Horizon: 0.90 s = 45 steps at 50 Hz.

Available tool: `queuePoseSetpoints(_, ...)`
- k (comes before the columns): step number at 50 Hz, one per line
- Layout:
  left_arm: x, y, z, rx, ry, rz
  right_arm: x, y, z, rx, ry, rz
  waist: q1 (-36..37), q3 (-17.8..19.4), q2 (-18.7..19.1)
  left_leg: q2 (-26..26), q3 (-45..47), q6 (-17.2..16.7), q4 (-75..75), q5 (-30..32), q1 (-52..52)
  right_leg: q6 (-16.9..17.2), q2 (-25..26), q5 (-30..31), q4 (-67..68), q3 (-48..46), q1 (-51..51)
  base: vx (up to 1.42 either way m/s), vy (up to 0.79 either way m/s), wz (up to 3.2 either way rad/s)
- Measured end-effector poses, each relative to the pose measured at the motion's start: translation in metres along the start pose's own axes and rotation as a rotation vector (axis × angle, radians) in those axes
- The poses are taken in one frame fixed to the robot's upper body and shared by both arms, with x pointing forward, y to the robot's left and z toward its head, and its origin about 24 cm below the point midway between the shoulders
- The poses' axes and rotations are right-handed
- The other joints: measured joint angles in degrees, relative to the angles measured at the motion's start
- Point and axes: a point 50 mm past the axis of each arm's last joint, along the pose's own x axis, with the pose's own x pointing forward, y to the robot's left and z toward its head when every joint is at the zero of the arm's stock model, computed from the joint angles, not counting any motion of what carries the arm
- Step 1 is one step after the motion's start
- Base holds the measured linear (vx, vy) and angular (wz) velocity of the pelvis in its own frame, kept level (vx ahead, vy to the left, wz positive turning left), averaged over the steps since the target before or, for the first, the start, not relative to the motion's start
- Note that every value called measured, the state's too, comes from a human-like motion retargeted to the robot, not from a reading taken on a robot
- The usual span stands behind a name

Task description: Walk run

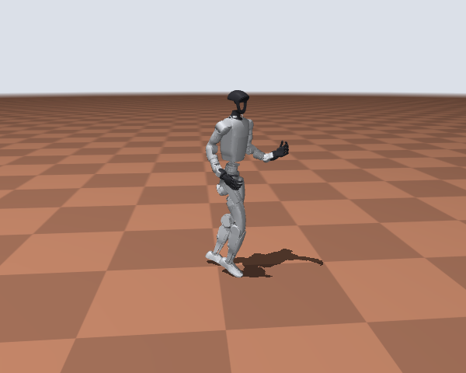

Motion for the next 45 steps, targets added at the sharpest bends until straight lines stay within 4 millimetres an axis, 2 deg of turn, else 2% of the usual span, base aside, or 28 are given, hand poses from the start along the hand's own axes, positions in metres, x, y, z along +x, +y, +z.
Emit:
queuePoseSetpoints(2,0.002,0.004,0.007,0.028,0.006,-0.039,-0.002,-0.006,0.002,-0.048,-0.003,-0.021,-2.8,-0.7,0.3,-0.7,-0.3,-2.5,-2.1,10.6,3.7,-1.3,-1.9,-1.6,-11.0,1.5,-2.2,1.18,-0.32,-0.05)
queuePoseSetpoints(5,-0.007,0.016,0.014,0.091,0.051,-0.036,0.012,-0.002,0.008,-0.099,-0.03,-0.025,-5.8,0.5,0.3,-1.2,-0.1,-4.6,-3.2,26.6,9.5,1.4,0.6,-5.6,-23.8,16.2,-2.0,1.25,-0.39,-0.33)
queuePoseSetpoints(7,-0.018,0.022,0.012,0.103,0.093,-0.004,0.025,0.006,0.017,-0.099,-0.077,-0.012,-7.8,1.6,0.4,-1.0,-1.5,-7.5,1.2,33.0,12.0,1.1,-2.7,-3.6,-25.2,12.1,-0.6,1.34,-0.37,0.03)
queuePoseSetpoints(8,-0.026,0.026,0.009,0.101,0.122,0.013,0.031,0.01,0.023,-0.095,-0.106,-0.004,-9.3,2.5,0.4,-0.4,-2.7,-9.7,7.6,33.5,12.2,0.0,-3.5,0.6,-24.2,8.2,1.1,1.5,-0.43,-0.02)
queuePoseSetpoints(9,-0.036,0.03,0.006,0.1,0.158,0.028,0.038,0.016,0.029,-0.088,-0.135,0.01,-9.0,2.5,0.9,0.8,-1.6,-11.1,14.6,33.7,10.8,-3.5,-3.0,-0.2,-21.6,5.8,1.7,1.68,-0.5,-0.6)
queuePoseSetpoints(10,-0.047,0.034,0.004,0.1,0.198,0.041,0.044,0.021,0.035,-0.08,-0.164,0.026,-7.9,1.9,1.6,2.4,0.7,-11.9,21.9,33.7,8.8,-8.0,-1.9,-3.5,-18.2,4.1,1.8,1.75,-0.65,-1.2)
queuePoseSetpoints(11,-0.072,0.04,0.001,0.111,0.276,0.065,0.047,0.028,0.037,-0.062,-0.171,0.04,-7.2,0.9,1.8,3.6,2.8,-9.3,27.5,33.7,7.3,-9.2,1.5,-7.5,-14.6,7.9,2.7,1.66,-0.65,-1.27)
queuePoseSetpoints(12,-0.094,0.044,-0.002,0.116,0.351,0.082,0.054,0.033,0.042,-0.038,-0.191,0.045,-5.7,0.0,1.4,2.8,3.0,-7.3,32.2,32.9,5.2,-9.7,3.1,-10.3,-12.2,10.8,3.5,1.38,-0.5,-1.02)
queuePoseSetpoints(13,-0.111,0.044,-0.008,0.11,0.416,0.083,0.068,0.034,0.054,0.0,-0.239,0.031,-2.6,-0.7,-0.5,-1.7,-0.5,-6.8,35.3,30.5,1.9,-8.6,0.9,-10.6,-11.9,11.9,4.0,1.22,-0.26,-0.85)
queuePoseSetpoints(14,-0.128,0.041,-0.013,0.092,0.465,0.109,0.079,0.034,0.065,0.027,-0.276,0.047,-0.8,-1.1,-1.6,-3.6,-0.6,-5.2,38.7,26.7,-1.5,-8.3,0.5,-11.3,-12.0,13.4,5.4,1.14,-0.09,-0.69)
queuePoseSetpoints(15,-0.146,0.036,-0.018,0.069,0.506,0.148,0.088,0.034,0.075,0.047,-0.309,0.08,0.3,-1.2,-2.4,-4.1,0.9,-3.0,42.3,22.2,-5.0,-8.3,1.1,-12.2,-12.3,15.1,7.3,1.14,-0.07,-0.54)
queuePoseSetpoints(18,-0.191,0.026,-0.017,-0.02,0.534,0.356,0.1,0.049,0.106,0.005,-0.433,0.206,0.9,-1.3,-4.0,-2.3,8.4,4.6,39.6,8.4,-12.4,-8.3,-0.9,-10.0,-17.5,12.6,14.0,1.29,0.02,-0.32)
queuePoseSetpoints(20,-0.211,0.019,-0.013,-0.059,0.521,0.459,0.103,0.05,0.129,-0.074,-0.529,0.245,4.2,-0.6,-4.9,-2.1,13.6,7.1,31.9,2.4,-16.4,-8.2,-1.1,-4.2,-22.2,9.9,18.4,1.34,0.1,-0.77)
queuePoseSetpoints(22,-0.224,0.017,-0.005,-0.052,0.52,0.512,0.101,0.053,0.144,-0.158,-0.593,0.283,8.7,0.2,-5.4,-3.8,14.9,7.4,19.9,0.7,-19.4,-6.8,-1.0,2.5,-25.8,6.6,23.1,1.31,0.02,-0.93)
queuePoseSetpoints(25,-0.231,0.018,0.006,-0.007,0.522,0.534,0.094,0.054,0.152,-0.245,-0.615,0.335,13.3,1.8,-5.2,-6.6,15.2,8.1,0.1,-1.0,-19.5,-4.4,1.4,11.1,-28.6,3.3,30.9,1.16,-0.07,-0.18)
queuePoseSetpoints(26,-0.228,0.019,0.008,0.007,0.515,0.528,0.092,0.055,0.152,-0.26,-0.612,0.354,13.7,2.3,-5.2,-6.9,16.8,7.3,-3.7,-0.8,-18.5,-3.2,1.8,13.7,-28.3,2.0,33.1,1.31,-0.06,0.37)
queuePoseSetpoints(27,-0.224,0.02,0.009,0.021,0.504,0.521,0.09,0.055,0.152,-0.273,-0.608,0.372,14.1,2.7,-5.3,-7.1,18.3,8.4,-6.5,0.4,-17.8,-1.7,2.2,16.3,-27.4,1.4,35.0,1.29,-0.07,0.58)
queuePoseSetpoints(28,-0.219,0.022,0.01,0.035,0.49,0.51,0.088,0.056,0.152,-0.282,-0.604,0.388,14.5,3.1,-5.5,-7.2,19.6,13.2,-7.1,4.0,-17.3,0.3,2.4,19.2,-25.4,2.1,36.3,1.43,-0.37,0.29)
queuePoseSetpoints(29,-0.212,0.024,0.01,0.054,0.473,0.5,0.087,0.056,0.15,-0.29,-0.592,0.405,14.9,3.1,-6.6,-6.6,21.4,16.1,-5.2,2.3,-16.5,1.1,2.4,22.1,-21.8,2.4,36.6,1.64,-0.81,-0.13)
queuePoseSetpoints(30,-0.204,0.027,0.011,0.075,0.455,0.49,0.086,0.057,0.147,-0.299,-0.578,0.423,15.5,2.9,-8.2,-5.6,23.4,18.0,-2.1,-2.0,-15.6,1.3,2.2,25.0,-17.3,2.6,36.5,1.85,-0.59,0.67)
queuePoseSetpoints(32,-0.188,0.022,0.001,0.065,0.446,0.431,0.078,0.041,0.124,-0.348,-0.485,0.392,14.0,1.5,-8.8,-9.7,10.7,18.0,9.8,-8.6,-17.3,2.2,1.4,25.5,3.8,0.6,30.9,1.57,0.25,1.85)
queuePoseSetpoints(33,-0.168,0.024,-0.005,0.048,0.377,0.415,0.078,0.036,0.112,-0.391,-0.435,0.388,12.6,1.1,-9.0,-12.0,7.3,18.0,14.2,-10.5,-19.9,1.4,0.4,25.5,14.0,3.5,25.5,1.03,0.54,1.19)
queuePoseSetpoints(34,-0.149,0.024,-0.009,0.023,0.322,0.393,0.076,0.035,0.098,-0.416,-0.375,0.38,12.6,0.2,-7.1,-9.2,8.5,18.0,15.1,-11.9,-19.1,0.3,2.6,25.5,16.9,5.8,21.8,0.84,0.46,0.2)
queuePoseSetpoints(35,-0.132,0.023,-0.011,-0.005,0.274,0.368,0.073,0.036,0.082,-0.434,-0.311,0.371,13.2,-1.0,-4.3,-3.9,12.1,18.0,14.4,-13.0,-16.4,-0.9,6.3,25.5,16.1,7.7,19.0,1.03,0.39,-0.02)
queuePoseSetpoints(37,-0.094,-0.003,-0.024,-0.097,0.177,0.328,0.057,0.021,0.058,-0.464,-0.218,0.294,16.3,-1.8,-1.7,-4.3,10.1,18.0,11.4,-13.6,-11.6,-5.1,4.5,16.9,17.6,7.0,14.5,1.08,0.39,0.68)
queuePoseSetpoints(40,-0.054,-0.013,-0.008,-0.143,-0.034,0.329,0.037,-0.001,0.041,-0.455,-0.139,0.222,14.2,-0.3,-0.4,-8.6,4.0,17.4,4.0,-7.2,-5.0,-7.3,-1.0,6.6,12.5,7.9,8.5,0.77,0.17,2.28)
queuePoseSetpoints(43,-0.04,-0.015,0.002,-0.142,-0.06,0.225,0.02,-0.015,0.029,-0.419,-0.058,0.164,9.3,-0.2,0.9,-8.7,-2.6,14.0,0.6,0.5,0.2,-4.9,-5.1,2.6,-5.2,4.8,6.7,1.03,-0.11,2.85)
queuePoseSetpoints(45,-0.038,-0.011,0.005,-0.103,-0.018,0.135,0.011,-0.02,0.023,-0.404,-0.016,0.147,5.3,-0.2,0.3,-10.1,-7.8,12.4,-0.2,4.6,3.6,-2.5,-5.7,0.2,-18.1,5.7,6.6,1.13,-0.24,2.77)
